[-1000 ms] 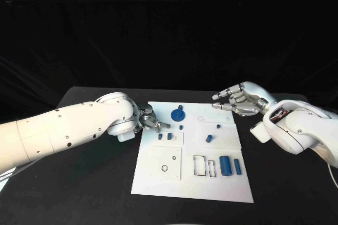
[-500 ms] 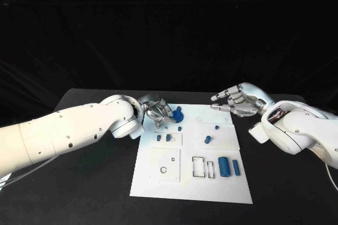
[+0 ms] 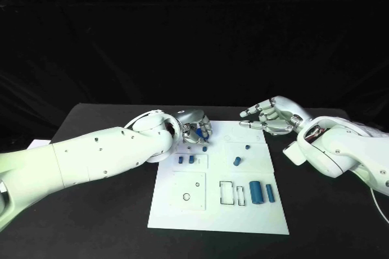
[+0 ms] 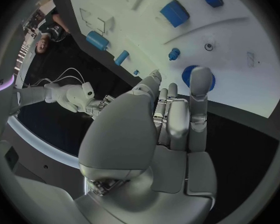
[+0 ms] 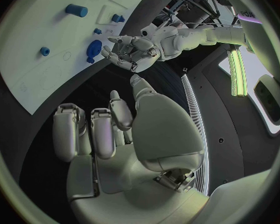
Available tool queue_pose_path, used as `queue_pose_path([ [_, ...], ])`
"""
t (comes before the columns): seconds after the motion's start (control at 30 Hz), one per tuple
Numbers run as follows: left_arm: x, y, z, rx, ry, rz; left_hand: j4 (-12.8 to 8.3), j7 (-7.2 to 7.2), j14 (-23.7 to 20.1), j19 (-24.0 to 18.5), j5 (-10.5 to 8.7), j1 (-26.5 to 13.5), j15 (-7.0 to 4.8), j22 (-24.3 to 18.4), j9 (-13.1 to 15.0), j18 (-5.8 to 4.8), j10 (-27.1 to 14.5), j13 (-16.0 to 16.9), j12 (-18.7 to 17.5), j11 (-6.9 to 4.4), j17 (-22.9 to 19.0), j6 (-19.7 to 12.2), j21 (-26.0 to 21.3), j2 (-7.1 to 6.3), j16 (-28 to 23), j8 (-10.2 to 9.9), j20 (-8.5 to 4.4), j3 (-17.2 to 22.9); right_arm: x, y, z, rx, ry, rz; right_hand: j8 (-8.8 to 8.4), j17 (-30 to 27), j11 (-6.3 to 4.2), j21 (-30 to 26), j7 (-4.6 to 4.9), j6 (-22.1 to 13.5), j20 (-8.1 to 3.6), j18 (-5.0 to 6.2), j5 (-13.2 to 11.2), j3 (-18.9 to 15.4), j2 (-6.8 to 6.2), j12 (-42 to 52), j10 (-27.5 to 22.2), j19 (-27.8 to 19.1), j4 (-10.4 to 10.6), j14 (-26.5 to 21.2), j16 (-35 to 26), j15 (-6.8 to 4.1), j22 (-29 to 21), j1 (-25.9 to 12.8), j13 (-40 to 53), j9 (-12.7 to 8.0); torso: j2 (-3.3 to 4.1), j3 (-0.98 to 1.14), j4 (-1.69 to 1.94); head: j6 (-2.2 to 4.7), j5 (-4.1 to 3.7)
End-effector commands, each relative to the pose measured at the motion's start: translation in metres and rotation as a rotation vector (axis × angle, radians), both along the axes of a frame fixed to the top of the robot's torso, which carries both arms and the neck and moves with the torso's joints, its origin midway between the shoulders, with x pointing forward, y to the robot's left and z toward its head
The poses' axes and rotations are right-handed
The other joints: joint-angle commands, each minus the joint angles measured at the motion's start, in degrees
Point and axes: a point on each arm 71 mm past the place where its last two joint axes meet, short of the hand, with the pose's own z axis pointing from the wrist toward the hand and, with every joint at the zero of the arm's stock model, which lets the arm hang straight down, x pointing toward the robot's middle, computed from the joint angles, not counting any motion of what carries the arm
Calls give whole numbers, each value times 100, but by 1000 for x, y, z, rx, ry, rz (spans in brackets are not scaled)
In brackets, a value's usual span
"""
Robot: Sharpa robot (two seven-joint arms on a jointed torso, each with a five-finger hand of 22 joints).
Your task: Assemble the parts on the task board
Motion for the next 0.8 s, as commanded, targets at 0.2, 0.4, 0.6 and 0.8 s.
queue_pose_path([
  [0.2,-1,-11,-9,188,-51,-74,69,-7,257,364,-5,-140,-22,1101,-225,-215,293,-308,-286,-11,434,282,1312,-126,523,-188,-18,149,-1,2,-1,-5,3,16,14,114,-20,-27,4,32,3,46,35,-38,51,-26,-19,-39,3,295,-21,4,106,-13,-6,9,-4,1,7,-17,-26],
  [0.4,-1,-13,-12,238,-38,-76,96,-11,288,470,-7,-201,-38,1489,-291,-292,432,-389,-382,-23,397,383,1769,-155,548,-251,-32,192,-1,2,-1,-5,4,17,14,114,-20,-27,4,32,3,46,35,-38,51,-26,-19,-39,3,295,-21,4,106,-13,-6,9,-7,2,8,-25,-29],
  [0.6,-1,-14,-14,262,-26,-73,105,-15,282,482,-6,-218,-42,1545,-310,-300,468,-415,-421,-26,328,422,1831,-157,517,-268,-35,207,-1,3,-2,-5,4,18,14,114,-20,-27,4,32,3,46,35,-38,51,-26,-19,-39,3,295,-21,4,106,-13,-6,9,-9,4,15,-27,-30],
  [0.8,-1,-15,-15,271,-22,-71,93,-20,284,482,0,-190,-48,1584,-333,-303,514,-447,-471,-33,305,467,1867,-130,518,-292,-40,269,-1,3,-2,-5,4,19,14,114,-20,-27,4,32,3,46,35,-38,51,-26,-19,-39,3,295,-21,4,106,-13,-6,9,-7,4,4,-32,-30],
])
